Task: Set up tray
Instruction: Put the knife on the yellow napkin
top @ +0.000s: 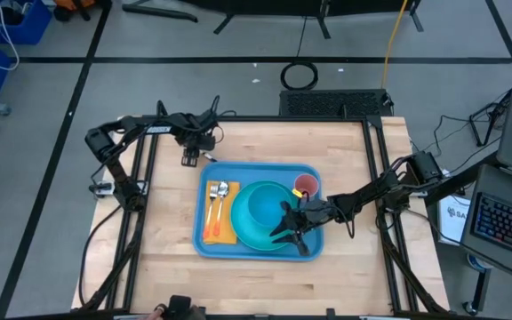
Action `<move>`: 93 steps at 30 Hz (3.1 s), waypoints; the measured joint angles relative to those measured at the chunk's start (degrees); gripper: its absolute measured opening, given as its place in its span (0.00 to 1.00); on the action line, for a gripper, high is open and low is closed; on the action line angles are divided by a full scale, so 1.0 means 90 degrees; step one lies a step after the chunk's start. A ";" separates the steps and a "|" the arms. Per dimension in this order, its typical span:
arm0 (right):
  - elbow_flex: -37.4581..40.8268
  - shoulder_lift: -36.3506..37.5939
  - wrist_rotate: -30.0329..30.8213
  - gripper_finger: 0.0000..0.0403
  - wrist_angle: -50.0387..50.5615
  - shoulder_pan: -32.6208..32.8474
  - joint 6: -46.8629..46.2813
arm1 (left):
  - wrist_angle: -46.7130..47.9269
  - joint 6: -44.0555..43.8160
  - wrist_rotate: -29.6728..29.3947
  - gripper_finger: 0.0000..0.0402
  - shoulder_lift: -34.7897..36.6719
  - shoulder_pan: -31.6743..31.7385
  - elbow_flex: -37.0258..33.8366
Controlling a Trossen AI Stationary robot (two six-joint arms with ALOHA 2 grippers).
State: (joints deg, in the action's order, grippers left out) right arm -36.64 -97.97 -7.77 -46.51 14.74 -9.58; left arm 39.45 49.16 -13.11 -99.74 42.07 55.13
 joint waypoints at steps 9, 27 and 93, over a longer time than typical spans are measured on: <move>0.0000 0.0000 0.0000 0.23 -0.0005 0.0000 -0.0007 | 0.0064 0.0078 -0.0174 0.41 -0.0397 -0.0108 0.0119; 0.0000 0.0000 0.0002 0.23 -0.0075 0.0000 -0.0023 | 0.0137 -0.0980 -0.0126 0.11 -0.0391 -0.0123 0.0143; 0.0000 0.0000 0.0029 0.23 -0.0340 0.0154 -0.0172 | -0.1203 -1.2281 0.1580 0.11 0.1893 -0.4644 -0.0755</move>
State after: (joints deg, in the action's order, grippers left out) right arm -36.64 -97.97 -7.51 -49.57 16.13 -11.13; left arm 28.62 -61.37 1.11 -82.70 0.28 48.34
